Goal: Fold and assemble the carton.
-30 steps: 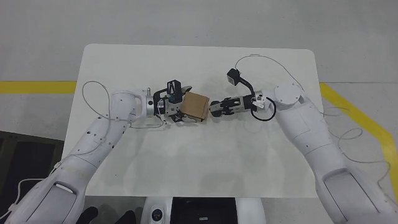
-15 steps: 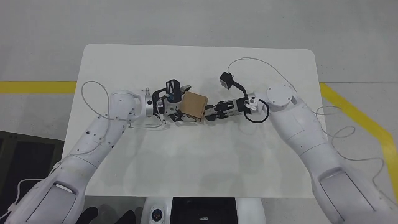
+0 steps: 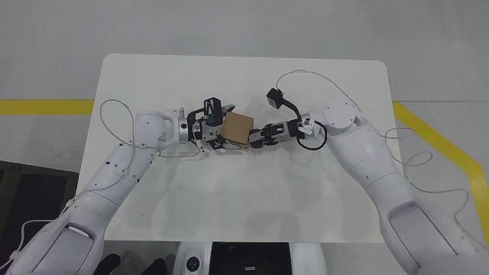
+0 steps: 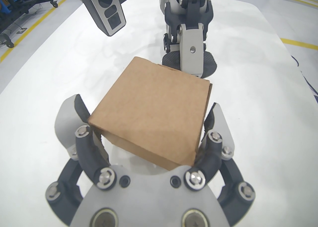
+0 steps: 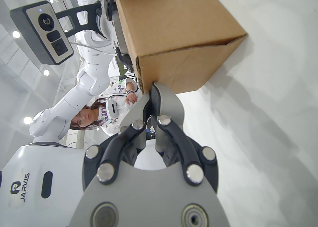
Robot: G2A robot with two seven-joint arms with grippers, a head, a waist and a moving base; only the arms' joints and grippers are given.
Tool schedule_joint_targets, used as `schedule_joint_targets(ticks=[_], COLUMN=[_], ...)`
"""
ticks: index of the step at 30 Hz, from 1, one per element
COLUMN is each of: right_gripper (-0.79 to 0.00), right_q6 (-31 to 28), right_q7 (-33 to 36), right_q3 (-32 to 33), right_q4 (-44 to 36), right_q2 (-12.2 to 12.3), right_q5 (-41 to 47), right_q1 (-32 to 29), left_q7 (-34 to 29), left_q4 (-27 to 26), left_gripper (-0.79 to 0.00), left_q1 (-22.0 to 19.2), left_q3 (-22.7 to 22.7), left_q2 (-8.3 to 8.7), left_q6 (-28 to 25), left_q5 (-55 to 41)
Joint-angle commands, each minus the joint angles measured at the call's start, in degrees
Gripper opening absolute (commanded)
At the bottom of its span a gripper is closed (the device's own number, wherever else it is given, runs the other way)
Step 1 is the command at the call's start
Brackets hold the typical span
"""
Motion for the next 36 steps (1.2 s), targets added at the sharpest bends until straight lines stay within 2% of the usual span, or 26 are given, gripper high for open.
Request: schedule_joint_targets(ticks=[1, 8, 14, 18, 24, 25, 27, 28, 29, 30, 31, 36], right_gripper=[-0.785, -0.785, -0.776, -0.742, -0.643, -0.616, -0.449, -0.409, -0.326, -0.065, 0.0, 0.0], right_q6=[-0.1, -0.3, -2.3, -4.4, -8.6, -9.6, -11.0, -11.6, -12.4, -13.6, -14.4, -20.2], right_q7=[0.0, 0.6, 0.8, 1.0, 0.8, 0.7, -0.7, -1.3, -2.1, -3.3, -4.1, -9.9], right_q3=[0.0, 0.8, 3.0, 4.7, 8.2, 8.9, 10.3, 10.7, 11.4, 12.4, 13.2, 16.4], right_q4=[0.3, 0.6, -0.7, -1.7, -3.0, -3.2, -4.0, -4.4, -4.8, -5.3, -5.3, -7.8], right_q2=[-0.1, 0.3, 1.3, 2.1, 3.7, 4.0, 4.7, 4.9, 5.3, 5.8, 6.2, 7.9], right_q5=[0.0, -0.4, 0.1, -0.3, -1.6, -1.9, -2.7, -3.1, -3.6, -4.1, -4.7, -6.4], right_q1=[0.1, 0.2, -0.6, -1.0, -1.5, -1.5, -1.7, -1.8, -2.0, -2.3, -2.5, -3.7], left_q7=[0.0, 0.5, 1.4, 2.4, 2.9, 2.4, 1.0, 0.4, -0.5, -1.6, -2.4, -6.0], left_q4=[0.1, 0.9, 0.9, -1.0, -5.2, -6.0, -7.2, -7.4, -7.5, -7.3, -7.0, -6.5], left_gripper=[0.0, 0.0, 0.0, 0.0, 0.0, 0.0, 0.0, 0.0, 0.0, 0.0, 0.0, 0.0], left_q1=[0.0, -0.1, 1.1, 3.4, 7.1, 7.5, 8.1, 8.2, 8.3, 8.3, 8.3, 8.8], left_q3=[0.0, -1.1, -3.6, -6.0, -9.1, -9.6, -10.7, -11.2, -11.8, -12.6, -13.1, -14.2], left_q2=[0.0, 0.39, 1.38, 2.68, 5.88, 6.5, 7.67, 8.03, 8.51, 9.01, 9.28, 10.12], left_q6=[0.0, -0.4, -1.8, -1.9, -1.9, -1.9, -1.9, -1.9, -1.9, -1.9, -1.9, -1.9], left_q5=[0.0, 0.0, -1.0, -3.0, -10.9, -12.4, -14.9, -15.5, -16.4, -17.9, -19.3, -26.8])
